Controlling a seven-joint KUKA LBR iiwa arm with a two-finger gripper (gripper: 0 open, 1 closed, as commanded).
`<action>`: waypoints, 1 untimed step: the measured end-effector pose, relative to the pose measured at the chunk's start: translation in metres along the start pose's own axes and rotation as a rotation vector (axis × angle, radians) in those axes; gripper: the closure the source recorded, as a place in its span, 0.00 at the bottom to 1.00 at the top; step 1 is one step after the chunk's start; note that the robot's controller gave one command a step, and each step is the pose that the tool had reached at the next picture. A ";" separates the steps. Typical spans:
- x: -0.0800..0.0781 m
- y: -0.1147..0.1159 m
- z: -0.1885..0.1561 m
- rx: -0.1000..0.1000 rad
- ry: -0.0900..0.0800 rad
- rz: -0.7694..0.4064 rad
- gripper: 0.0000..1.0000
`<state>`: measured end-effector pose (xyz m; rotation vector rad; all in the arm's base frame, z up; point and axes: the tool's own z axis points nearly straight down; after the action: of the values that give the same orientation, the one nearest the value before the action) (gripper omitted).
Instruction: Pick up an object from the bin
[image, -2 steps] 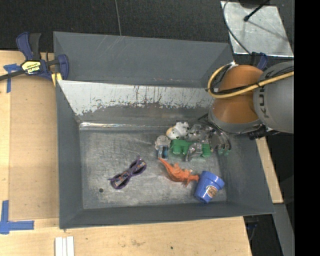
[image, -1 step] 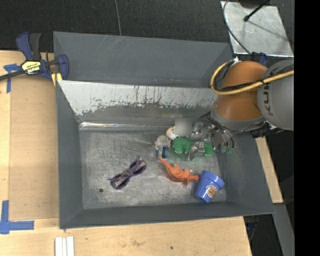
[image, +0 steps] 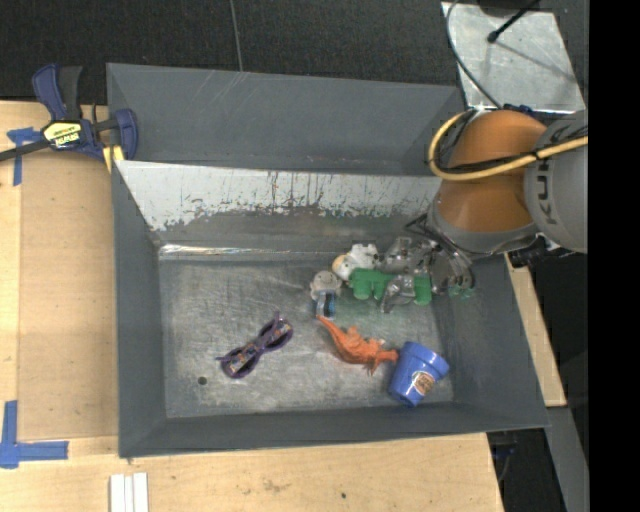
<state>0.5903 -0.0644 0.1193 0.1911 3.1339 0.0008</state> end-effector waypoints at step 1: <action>-0.001 0.000 -0.012 0.000 -0.005 0.000 1.00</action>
Offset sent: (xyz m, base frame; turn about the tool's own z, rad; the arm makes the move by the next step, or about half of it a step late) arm 0.0001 0.0002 0.0635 0.0000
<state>0.5917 -0.0646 0.1313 0.1908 3.1285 0.0001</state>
